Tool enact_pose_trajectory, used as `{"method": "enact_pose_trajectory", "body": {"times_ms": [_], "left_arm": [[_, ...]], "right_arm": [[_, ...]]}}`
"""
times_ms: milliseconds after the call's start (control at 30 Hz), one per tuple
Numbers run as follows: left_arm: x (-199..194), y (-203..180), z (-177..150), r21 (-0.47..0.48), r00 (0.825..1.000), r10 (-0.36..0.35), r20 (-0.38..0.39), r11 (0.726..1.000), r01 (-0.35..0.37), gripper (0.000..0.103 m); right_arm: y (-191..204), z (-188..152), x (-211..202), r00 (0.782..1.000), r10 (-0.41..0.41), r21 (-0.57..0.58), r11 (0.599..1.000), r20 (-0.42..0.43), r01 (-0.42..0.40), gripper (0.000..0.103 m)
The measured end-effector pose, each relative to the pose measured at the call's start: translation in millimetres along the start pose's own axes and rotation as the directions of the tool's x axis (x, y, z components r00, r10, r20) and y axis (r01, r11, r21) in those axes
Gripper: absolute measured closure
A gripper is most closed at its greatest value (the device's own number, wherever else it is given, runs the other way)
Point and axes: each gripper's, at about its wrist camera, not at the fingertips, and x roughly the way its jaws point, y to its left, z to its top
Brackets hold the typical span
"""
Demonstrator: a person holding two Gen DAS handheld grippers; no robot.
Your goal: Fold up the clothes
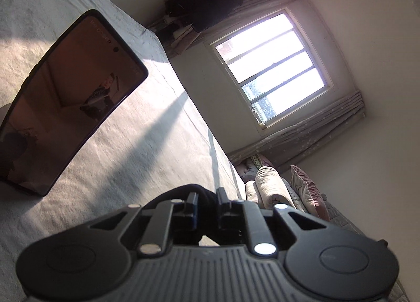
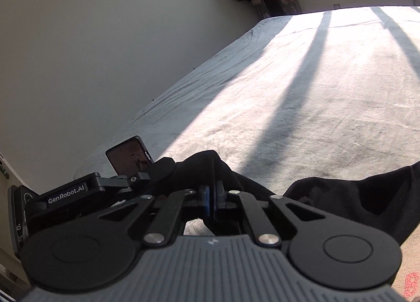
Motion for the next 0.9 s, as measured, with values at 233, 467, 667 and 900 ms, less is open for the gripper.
{"method": "enact_pose_trajectory", "body": {"times_ms": [233,467,667,900], "left_arm": [[1,-6,0,0.08,0.986,0.155,0.061,0.984,-0.16,0.067],[5,-8,2,0.178,0.965,0.259,0.049,0.948,-0.263,0.057],[5,-12,0,0.269,0.948,0.316,0.03,0.911,-0.312,0.057],[-2,-9,-11,0.344,0.925,0.378,-0.028,0.873,-0.346,0.058]], "right_arm": [[-16,39,33,1.0,0.011,0.073,0.997,-0.01,-0.01,0.1],[-29,53,61,1.0,-0.024,0.066,0.997,-0.007,0.024,0.098],[-8,85,89,0.993,-0.072,-0.056,0.996,-0.095,0.067,0.095],[-7,64,105,0.942,-0.173,-0.129,0.982,-0.286,0.141,0.053]]}}
